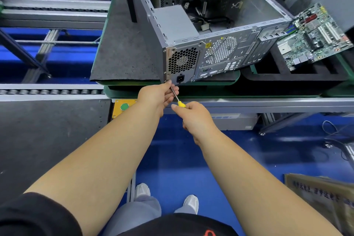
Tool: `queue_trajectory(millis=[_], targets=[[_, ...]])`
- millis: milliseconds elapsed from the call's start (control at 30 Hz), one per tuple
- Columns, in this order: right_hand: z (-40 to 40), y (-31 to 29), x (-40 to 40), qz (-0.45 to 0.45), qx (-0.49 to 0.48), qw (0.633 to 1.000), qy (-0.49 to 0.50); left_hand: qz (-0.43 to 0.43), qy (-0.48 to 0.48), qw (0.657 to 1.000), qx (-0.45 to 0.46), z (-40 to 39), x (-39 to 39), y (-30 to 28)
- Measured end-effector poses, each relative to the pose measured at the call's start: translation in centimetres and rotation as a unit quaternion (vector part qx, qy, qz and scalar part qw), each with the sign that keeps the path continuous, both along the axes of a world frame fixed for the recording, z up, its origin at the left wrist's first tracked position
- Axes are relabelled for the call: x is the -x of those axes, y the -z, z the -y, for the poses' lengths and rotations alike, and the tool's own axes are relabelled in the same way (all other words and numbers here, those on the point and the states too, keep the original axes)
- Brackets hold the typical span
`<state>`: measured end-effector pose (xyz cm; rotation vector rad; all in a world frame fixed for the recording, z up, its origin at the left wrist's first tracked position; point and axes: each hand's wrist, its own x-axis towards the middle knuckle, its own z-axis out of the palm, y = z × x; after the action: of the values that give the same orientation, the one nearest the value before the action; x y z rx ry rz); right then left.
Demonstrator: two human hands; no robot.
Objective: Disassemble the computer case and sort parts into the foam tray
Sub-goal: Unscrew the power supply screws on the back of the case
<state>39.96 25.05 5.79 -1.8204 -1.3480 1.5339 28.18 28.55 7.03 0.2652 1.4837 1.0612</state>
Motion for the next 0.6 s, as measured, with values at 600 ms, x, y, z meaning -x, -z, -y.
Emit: queue_trajectory(millis=[600], targets=[[0.0, 0.9, -0.5, -0.06, 0.027, 0.997, 0.03, -0.001, -0.007, 1.0, -0.01, 0.2, -0.2, 0.1]])
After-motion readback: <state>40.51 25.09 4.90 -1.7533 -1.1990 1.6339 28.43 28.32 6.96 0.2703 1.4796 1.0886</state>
